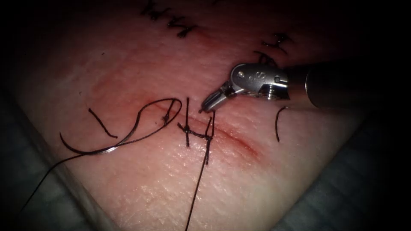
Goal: Wound Closure
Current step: Wrap counter-clockwise around the right tool.
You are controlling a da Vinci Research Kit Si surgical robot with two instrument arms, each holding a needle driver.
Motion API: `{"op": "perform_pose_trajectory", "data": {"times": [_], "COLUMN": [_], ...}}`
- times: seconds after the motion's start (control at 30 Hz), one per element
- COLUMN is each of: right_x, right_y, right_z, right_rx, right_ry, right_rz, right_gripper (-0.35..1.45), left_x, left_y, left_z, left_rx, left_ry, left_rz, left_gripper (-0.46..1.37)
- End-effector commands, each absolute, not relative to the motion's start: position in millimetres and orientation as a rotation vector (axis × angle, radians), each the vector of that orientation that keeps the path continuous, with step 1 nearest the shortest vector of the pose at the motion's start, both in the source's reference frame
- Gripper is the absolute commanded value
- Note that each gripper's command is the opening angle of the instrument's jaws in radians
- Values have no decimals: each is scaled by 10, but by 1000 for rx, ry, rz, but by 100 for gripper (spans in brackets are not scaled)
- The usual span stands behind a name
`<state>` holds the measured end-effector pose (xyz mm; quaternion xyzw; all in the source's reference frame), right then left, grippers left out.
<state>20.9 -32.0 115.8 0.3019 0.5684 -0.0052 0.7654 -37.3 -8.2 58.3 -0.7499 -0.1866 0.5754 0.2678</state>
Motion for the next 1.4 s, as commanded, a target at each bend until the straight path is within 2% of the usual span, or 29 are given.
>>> {"op": "perform_pose_trajectory", "data": {"times": [0.03,0.17,0.53,0.93,1.1,1.23,1.27,1.3,1.33,1.4], "right_x": [209,208,202,198,189,187,187,187,187,188], "right_y": [-319,-316,-302,-307,-308,-327,-334,-341,-347,-359], "right_z": [1158,1154,1124,1073,1050,1047,1049,1051,1053,1058], "right_rx": [657,659,643,575,528,477,460,447,437,414], "right_ry": [1235,1241,1292,1365,1399,1414,1421,1425,1426,1419], "right_rz": [-9,-1,74,159,176,209,226,236,241,253], "right_gripper": [70,73,65,70,65,41,17,-18,-35,-35], "left_x": [-372,-370,-367,-387,-393,-398,-399,-401,-402,-404], "left_y": [-81,-61,-7,43,60,71,74,77,79,85], "left_z": [583,580,574,563,557,553,552,551,550,547], "left_rx": [-2029,-2039,-2061,-2085,-2097,-2107,-2112,-2114,-2117,-2124], "left_ry": [-496,-468,-404,-394,-384,-381,-380,-385,-382,-380], "left_rz": [1556,1569,1598,1607,1614,1617,1618,1616,1617,1620], "left_gripper": [-35,-35,-35,-35,-35,-35,-35,-35,-35,-35]}}
